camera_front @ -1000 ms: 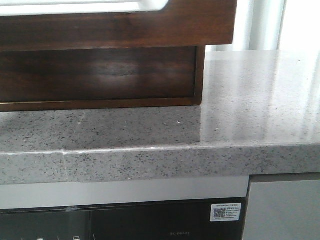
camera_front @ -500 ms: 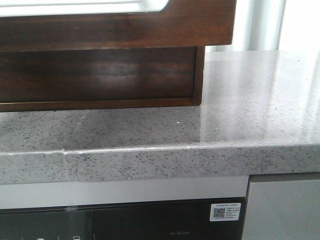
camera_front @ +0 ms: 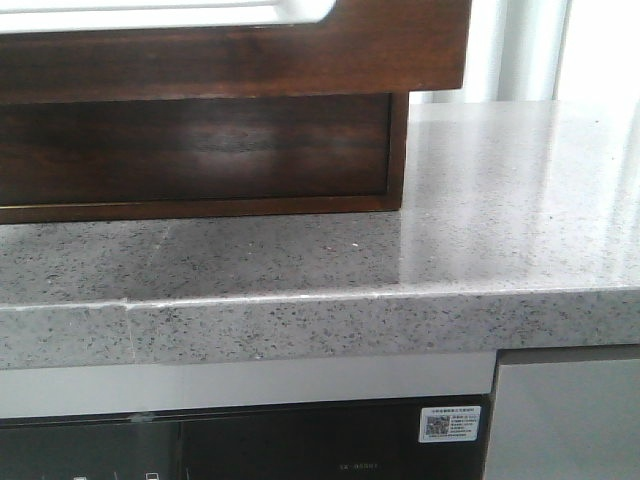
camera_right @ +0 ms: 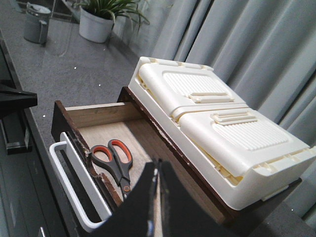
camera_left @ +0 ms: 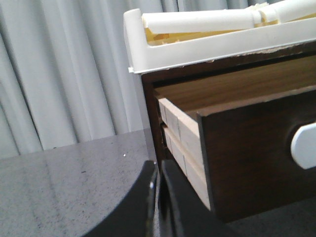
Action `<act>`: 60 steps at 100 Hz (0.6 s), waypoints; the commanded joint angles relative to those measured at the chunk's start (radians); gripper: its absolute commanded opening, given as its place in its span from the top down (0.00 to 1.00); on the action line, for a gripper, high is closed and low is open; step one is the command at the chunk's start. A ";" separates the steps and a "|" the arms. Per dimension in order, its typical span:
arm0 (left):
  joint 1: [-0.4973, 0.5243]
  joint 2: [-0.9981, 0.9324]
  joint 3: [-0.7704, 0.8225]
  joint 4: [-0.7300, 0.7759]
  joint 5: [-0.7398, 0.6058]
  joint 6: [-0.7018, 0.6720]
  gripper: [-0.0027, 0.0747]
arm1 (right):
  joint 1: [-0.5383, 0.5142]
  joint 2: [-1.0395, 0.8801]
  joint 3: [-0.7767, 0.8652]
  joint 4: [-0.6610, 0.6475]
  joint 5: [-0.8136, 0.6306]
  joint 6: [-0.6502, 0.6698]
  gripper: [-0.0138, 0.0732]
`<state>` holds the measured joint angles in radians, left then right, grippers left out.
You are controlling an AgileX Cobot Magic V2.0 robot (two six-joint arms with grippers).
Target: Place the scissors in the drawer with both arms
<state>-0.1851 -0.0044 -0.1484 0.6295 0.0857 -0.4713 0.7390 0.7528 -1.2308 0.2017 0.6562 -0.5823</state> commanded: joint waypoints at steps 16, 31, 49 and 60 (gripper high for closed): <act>-0.005 -0.032 -0.026 -0.014 0.019 -0.010 0.99 | -0.001 -0.263 0.376 0.009 -0.211 0.009 0.89; -0.005 -0.032 -0.026 -0.014 -0.030 -0.010 0.99 | -0.001 -0.403 0.602 0.009 -0.236 0.009 0.89; -0.005 -0.032 -0.026 -0.014 -0.067 -0.010 0.99 | -0.001 -0.532 0.776 0.013 -0.254 0.009 0.89; -0.005 -0.032 -0.026 -0.014 -0.067 -0.010 0.99 | -0.001 -0.587 0.843 0.022 -0.254 0.009 0.89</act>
<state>-0.1851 -0.0044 -0.1462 0.6189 0.0868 -0.4713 0.7390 0.1905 -0.4047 0.2072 0.4950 -0.5760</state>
